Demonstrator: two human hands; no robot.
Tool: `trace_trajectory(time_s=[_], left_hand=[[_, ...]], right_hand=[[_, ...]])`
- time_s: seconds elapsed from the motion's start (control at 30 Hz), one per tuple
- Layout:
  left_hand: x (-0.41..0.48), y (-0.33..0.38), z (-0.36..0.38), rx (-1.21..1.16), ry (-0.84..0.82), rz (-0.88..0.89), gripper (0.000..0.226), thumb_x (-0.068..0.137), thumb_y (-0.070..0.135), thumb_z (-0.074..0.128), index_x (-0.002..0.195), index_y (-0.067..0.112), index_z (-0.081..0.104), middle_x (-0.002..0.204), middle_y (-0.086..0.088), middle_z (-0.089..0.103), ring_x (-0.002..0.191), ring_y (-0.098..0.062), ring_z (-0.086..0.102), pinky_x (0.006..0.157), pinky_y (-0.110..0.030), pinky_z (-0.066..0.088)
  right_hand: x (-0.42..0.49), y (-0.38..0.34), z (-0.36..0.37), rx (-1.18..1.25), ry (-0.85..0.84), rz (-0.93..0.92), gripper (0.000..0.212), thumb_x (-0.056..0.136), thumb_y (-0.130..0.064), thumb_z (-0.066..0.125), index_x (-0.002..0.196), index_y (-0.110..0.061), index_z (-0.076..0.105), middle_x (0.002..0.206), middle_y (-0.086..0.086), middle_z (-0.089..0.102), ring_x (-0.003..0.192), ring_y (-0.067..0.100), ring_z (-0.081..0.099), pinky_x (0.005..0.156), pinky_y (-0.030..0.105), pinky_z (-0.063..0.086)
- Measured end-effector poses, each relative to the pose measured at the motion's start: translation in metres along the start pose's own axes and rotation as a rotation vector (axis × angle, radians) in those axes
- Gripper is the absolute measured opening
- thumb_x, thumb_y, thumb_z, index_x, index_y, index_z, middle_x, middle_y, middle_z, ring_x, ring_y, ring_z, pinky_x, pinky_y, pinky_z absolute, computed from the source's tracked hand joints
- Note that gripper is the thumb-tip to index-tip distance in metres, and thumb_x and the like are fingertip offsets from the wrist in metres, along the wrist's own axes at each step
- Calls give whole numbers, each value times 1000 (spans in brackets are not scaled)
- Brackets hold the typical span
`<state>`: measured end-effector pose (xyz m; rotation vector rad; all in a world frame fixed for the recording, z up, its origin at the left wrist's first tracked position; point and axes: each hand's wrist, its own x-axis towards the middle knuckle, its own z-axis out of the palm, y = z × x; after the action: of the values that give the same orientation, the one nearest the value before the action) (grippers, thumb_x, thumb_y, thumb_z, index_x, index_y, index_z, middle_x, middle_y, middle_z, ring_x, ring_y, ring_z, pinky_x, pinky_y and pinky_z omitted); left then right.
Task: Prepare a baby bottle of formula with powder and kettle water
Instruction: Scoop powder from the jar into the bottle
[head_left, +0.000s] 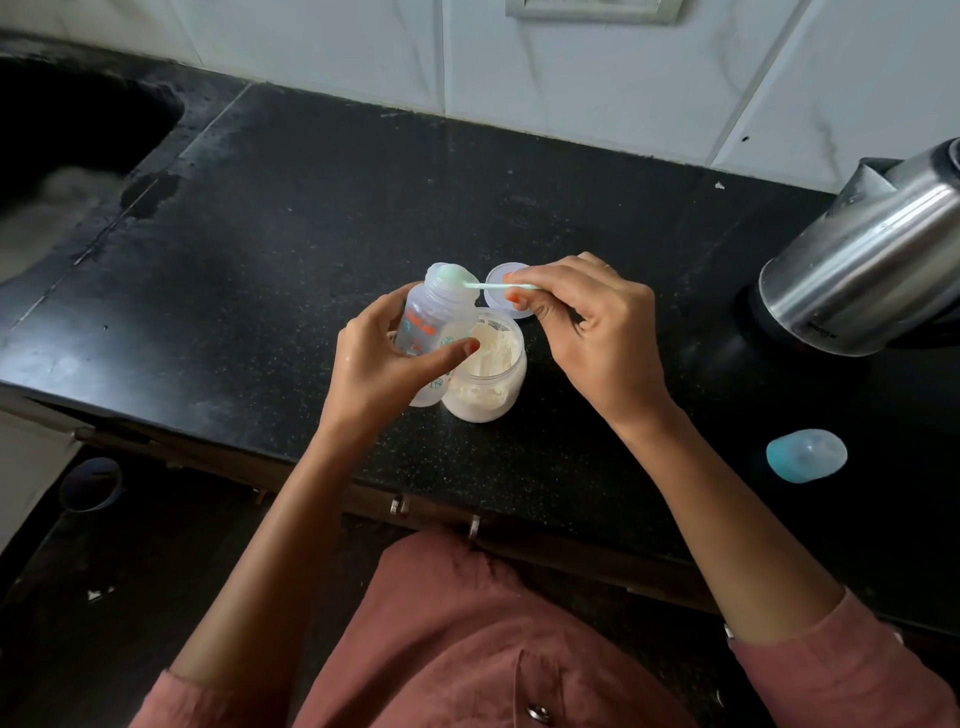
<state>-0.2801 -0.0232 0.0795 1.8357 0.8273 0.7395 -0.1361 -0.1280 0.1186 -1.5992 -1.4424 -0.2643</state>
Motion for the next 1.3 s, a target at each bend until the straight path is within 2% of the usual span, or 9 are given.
trace_trajectory(time_s=[0.2, 0.3, 0.4, 0.5, 0.67, 0.77, 0.93, 1.0, 1.3], left_hand=[[0, -1, 0, -1, -5, -4, 53, 65, 33, 82, 113, 26, 61, 97, 18, 65, 91, 0, 63, 75, -12, 51], [0, 0, 0, -6, -12, -6, 53, 64, 35, 81, 112, 27, 61, 96, 19, 65, 91, 2, 63, 73, -9, 49], [0, -1, -1, -4, -14, -6, 56, 65, 34, 81, 115, 21, 61, 99, 13, 67, 92, -1, 64, 74, -10, 50], [0, -2, -1, -4, -17, -3, 57, 65, 33, 81, 117, 20, 61, 100, 12, 67, 92, -1, 64, 74, -10, 50], [0, -2, -1, -5, -22, -2, 52, 64, 33, 80, 111, 29, 60, 95, 22, 63, 87, 10, 61, 71, -4, 46], [0, -3, -1, -17, -35, -9, 56, 62, 36, 80, 114, 24, 61, 97, 19, 65, 89, 7, 62, 70, -5, 46], [1, -2, -3, -12, -60, 5, 52, 62, 33, 80, 108, 31, 56, 94, 25, 60, 84, 16, 58, 67, -1, 44], [1, 0, -3, -21, -66, 6, 54, 59, 39, 77, 108, 33, 55, 95, 26, 59, 84, 17, 58, 67, -1, 43], [2, 1, -4, -56, -98, -3, 57, 56, 43, 75, 109, 29, 59, 96, 21, 64, 89, 6, 63, 72, -7, 48]], right_hand=[[-4, 2, 1, -3, 8, -19, 11, 79, -3, 65, 88, 2, 70, 76, 11, 70, 71, 10, 52, 73, 7, 41], [-6, 2, 1, -8, 29, -21, 13, 80, -5, 64, 88, 2, 70, 77, 11, 70, 72, 9, 53, 73, 9, 42], [-7, 3, 2, -7, 32, -18, 13, 79, -4, 65, 88, 2, 70, 78, 11, 70, 75, 6, 52, 74, 11, 44], [-8, 2, 3, 0, 36, -13, 12, 78, -3, 66, 88, 3, 70, 77, 12, 70, 76, 7, 53, 75, 8, 42], [-10, 2, 4, -4, 48, 1, 12, 77, -1, 67, 87, 3, 70, 77, 12, 71, 75, 6, 54, 74, 9, 43], [-12, 2, 3, -16, 52, 8, 12, 76, 1, 68, 87, 3, 70, 77, 11, 71, 76, 4, 52, 74, 8, 43], [-12, 1, 3, 0, 66, 11, 12, 76, 0, 68, 86, 3, 70, 77, 12, 71, 73, 10, 54, 71, 15, 45], [-13, 0, 3, 1, 72, 12, 11, 76, 0, 68, 87, 3, 70, 77, 12, 71, 74, 10, 54, 71, 15, 46], [-18, 1, 6, -16, 126, -40, 12, 77, -2, 65, 87, 4, 70, 77, 13, 71, 71, 15, 59, 70, 20, 48]])
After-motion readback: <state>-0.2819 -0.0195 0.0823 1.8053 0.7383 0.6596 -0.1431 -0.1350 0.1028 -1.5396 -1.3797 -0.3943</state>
